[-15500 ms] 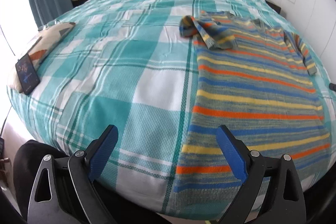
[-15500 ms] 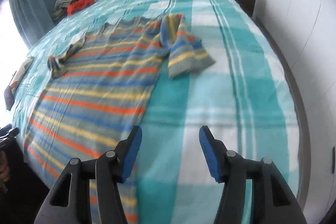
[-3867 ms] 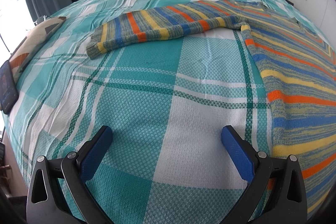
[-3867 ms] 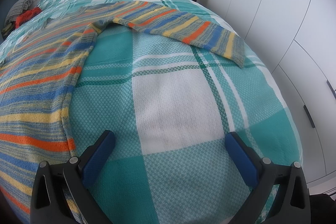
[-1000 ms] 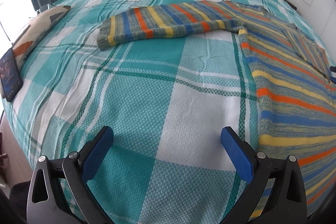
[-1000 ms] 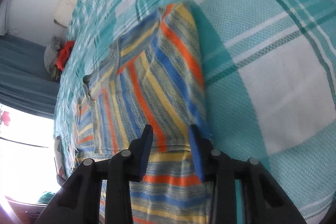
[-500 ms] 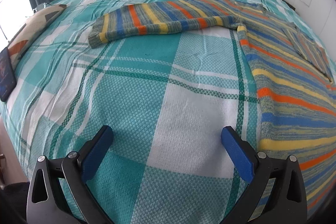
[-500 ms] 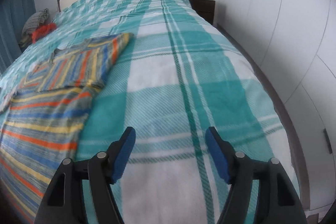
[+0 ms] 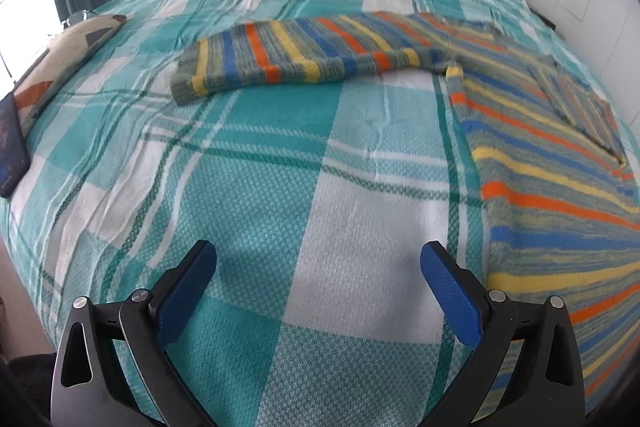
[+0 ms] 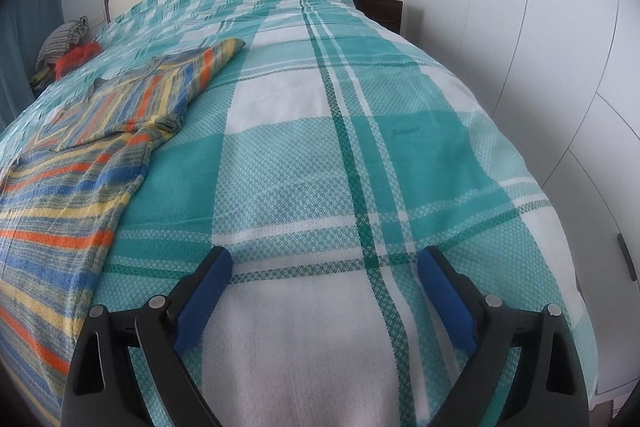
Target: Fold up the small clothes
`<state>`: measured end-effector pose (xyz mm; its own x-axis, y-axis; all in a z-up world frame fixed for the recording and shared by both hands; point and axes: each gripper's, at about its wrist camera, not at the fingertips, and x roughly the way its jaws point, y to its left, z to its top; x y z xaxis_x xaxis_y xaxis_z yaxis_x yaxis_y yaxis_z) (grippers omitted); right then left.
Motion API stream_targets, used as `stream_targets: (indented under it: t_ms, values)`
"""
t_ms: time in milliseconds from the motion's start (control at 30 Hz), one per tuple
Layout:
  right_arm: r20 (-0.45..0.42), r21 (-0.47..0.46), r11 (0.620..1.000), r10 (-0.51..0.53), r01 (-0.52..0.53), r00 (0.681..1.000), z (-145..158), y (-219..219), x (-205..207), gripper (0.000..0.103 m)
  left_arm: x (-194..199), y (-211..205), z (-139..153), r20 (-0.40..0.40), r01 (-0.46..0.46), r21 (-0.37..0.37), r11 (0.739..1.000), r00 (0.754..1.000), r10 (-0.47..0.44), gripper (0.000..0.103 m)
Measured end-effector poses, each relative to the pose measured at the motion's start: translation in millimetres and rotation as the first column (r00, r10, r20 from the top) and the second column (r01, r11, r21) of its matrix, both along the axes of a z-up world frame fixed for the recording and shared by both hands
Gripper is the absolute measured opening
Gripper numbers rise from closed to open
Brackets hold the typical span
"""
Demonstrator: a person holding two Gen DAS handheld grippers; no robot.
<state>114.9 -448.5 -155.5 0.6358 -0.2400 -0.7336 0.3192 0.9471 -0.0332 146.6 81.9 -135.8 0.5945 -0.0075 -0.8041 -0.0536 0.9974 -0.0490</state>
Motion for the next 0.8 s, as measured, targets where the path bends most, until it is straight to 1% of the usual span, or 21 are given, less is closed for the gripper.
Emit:
stream_targets:
  t_ms: [67,100,167,200,233,267,300,400,633,800]
  values:
    - [-0.001,0.005,1.000,-0.002,0.002,1.000,-1,0,2,0.095,0,1,9,0.054,0.004,0.008,1.000,0.999,-0.005,0.103]
    - [-0.003,0.006,1.000,-0.002,0.002,1.000,-1,0,2,0.095,3,1,8,0.056,0.009,0.029,1.000,0.998,-0.010,0.103]
    - [-0.004,0.009,1.000,-0.002,0.002,1.000,-2,-1,2,0.096,15,3,-4,0.020,-0.018,0.093,0.995,1.000,0.017,0.103]
    - [-0.004,0.011,1.000,-0.002,0.002,1.000,-3,-1,2,0.096,21,7,-14,-0.003,-0.039,0.093,0.995,0.999,0.040,0.103]
    - [-0.004,0.012,1.000,-0.002,0.002,1.000,-3,-1,2,0.096,25,12,-21,-0.007,-0.050,0.048,0.998,0.999,0.051,0.103]
    - [-0.003,0.014,1.000,-0.002,0.002,1.000,-2,-1,2,0.096,25,17,-25,0.018,-0.066,0.012,0.998,0.998,0.065,0.103]
    - [-0.003,0.014,1.000,-0.002,0.002,1.000,-3,-1,3,0.096,24,19,-26,0.037,-0.072,0.000,0.997,0.997,0.072,0.103]
    - [-0.006,0.011,1.000,-0.003,0.003,1.000,-4,-1,3,0.096,25,13,-27,0.036,-0.064,0.032,0.997,0.997,0.063,0.103]
    - [-0.008,0.007,1.000,-0.003,0.003,1.000,-4,-1,4,0.097,25,15,-26,0.035,-0.066,0.033,0.997,0.997,0.065,0.103]
    - [-0.007,0.007,1.000,-0.003,0.003,1.000,-4,-1,4,0.097,25,10,-26,0.031,-0.072,0.065,0.995,0.997,0.070,0.103]
